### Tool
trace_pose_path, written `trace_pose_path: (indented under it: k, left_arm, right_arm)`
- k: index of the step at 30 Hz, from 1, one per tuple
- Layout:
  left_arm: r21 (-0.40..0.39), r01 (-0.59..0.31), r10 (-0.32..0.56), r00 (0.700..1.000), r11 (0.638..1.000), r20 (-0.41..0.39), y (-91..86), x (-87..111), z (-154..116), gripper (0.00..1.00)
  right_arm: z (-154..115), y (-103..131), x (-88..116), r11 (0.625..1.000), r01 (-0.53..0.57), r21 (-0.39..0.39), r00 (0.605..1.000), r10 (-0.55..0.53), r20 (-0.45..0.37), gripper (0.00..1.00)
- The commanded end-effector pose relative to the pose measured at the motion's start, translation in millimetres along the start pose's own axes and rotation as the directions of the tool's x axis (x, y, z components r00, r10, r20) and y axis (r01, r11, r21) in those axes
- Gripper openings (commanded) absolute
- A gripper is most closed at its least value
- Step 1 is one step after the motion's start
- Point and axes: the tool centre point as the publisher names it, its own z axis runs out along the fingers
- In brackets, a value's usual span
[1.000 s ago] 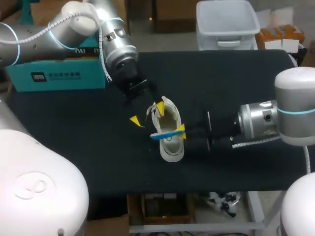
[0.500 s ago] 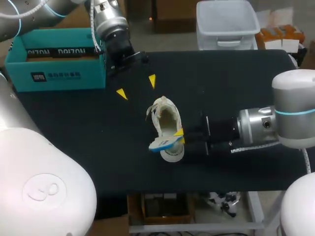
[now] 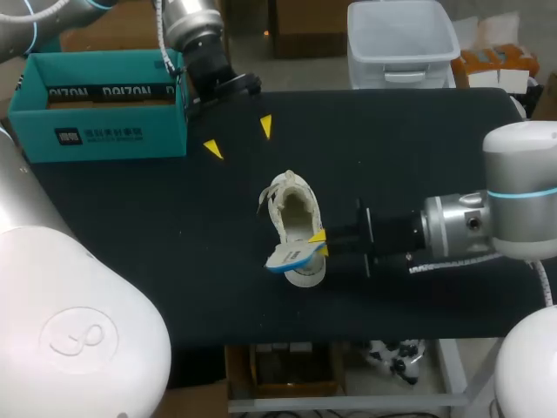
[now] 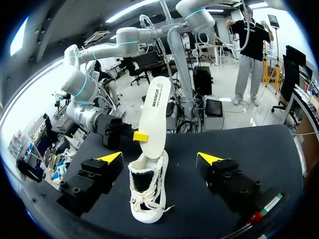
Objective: Open the shoe tongue, take the insole out of the shoe, put the insole back into the shoe, and pack the shoe into the shoebox
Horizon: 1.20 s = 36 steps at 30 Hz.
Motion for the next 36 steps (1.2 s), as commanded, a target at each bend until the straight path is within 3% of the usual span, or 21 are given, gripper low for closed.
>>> trace_pose_path:
  k: [1, 32, 36]
  left_arm:
    - [-0.009, -0.002, 0.002, 1.0, 1.0, -0.001, -2.7, -1.1, 0, 1.0]
    - [-0.004, 0.024, -0.024, 1.0, 1.0, -0.018, -4.3, -2.3, 6, 1.0]
    - [-0.07, 0.04, -0.034, 0.996, 0.997, 0.078, -17.3, 12.4, 20, 1.0]
  right_arm:
    - [-3, 1, -1, 1.0, 0.001, 0.005, 1.0, -0.001, -0.008, 0.0]
    - [-5, 0, 0, 1.0, -0.012, 0.017, 1.0, 0.012, -0.019, 0.0]
    - [-1, 6, 3, 0.999, -0.046, 0.019, 0.997, 0.048, -0.065, 0.0]
